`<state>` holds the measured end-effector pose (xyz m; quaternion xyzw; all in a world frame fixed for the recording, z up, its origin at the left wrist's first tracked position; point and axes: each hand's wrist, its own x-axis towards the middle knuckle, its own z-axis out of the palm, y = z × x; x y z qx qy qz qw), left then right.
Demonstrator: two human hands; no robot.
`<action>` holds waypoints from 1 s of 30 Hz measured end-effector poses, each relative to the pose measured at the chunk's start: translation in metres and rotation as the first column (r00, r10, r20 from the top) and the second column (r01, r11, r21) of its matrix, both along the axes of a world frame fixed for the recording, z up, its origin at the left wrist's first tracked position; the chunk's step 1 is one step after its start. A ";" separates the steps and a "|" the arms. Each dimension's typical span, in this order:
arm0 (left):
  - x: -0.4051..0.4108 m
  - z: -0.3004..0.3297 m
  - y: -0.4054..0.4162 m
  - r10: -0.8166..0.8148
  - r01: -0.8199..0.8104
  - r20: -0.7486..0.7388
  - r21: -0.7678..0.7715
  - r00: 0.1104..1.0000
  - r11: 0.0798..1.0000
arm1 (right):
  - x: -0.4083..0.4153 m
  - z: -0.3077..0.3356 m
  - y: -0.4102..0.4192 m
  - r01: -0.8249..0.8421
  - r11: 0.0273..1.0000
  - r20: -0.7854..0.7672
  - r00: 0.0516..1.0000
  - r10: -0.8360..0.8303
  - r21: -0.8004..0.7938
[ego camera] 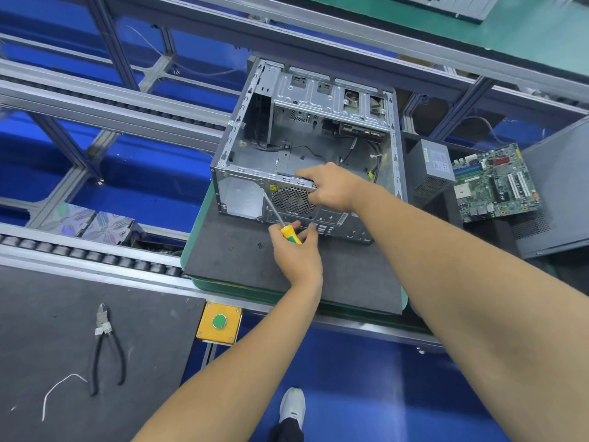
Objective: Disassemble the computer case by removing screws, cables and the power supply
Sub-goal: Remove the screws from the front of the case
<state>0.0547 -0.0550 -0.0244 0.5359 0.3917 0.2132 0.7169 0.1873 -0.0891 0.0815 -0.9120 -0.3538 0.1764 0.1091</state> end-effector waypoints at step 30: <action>0.027 -0.005 -0.007 0.087 -0.085 -0.001 0.205 0.996 0.975 | -0.001 0.003 0.000 -0.004 1.000 0.000 1.000 0.004 0.006</action>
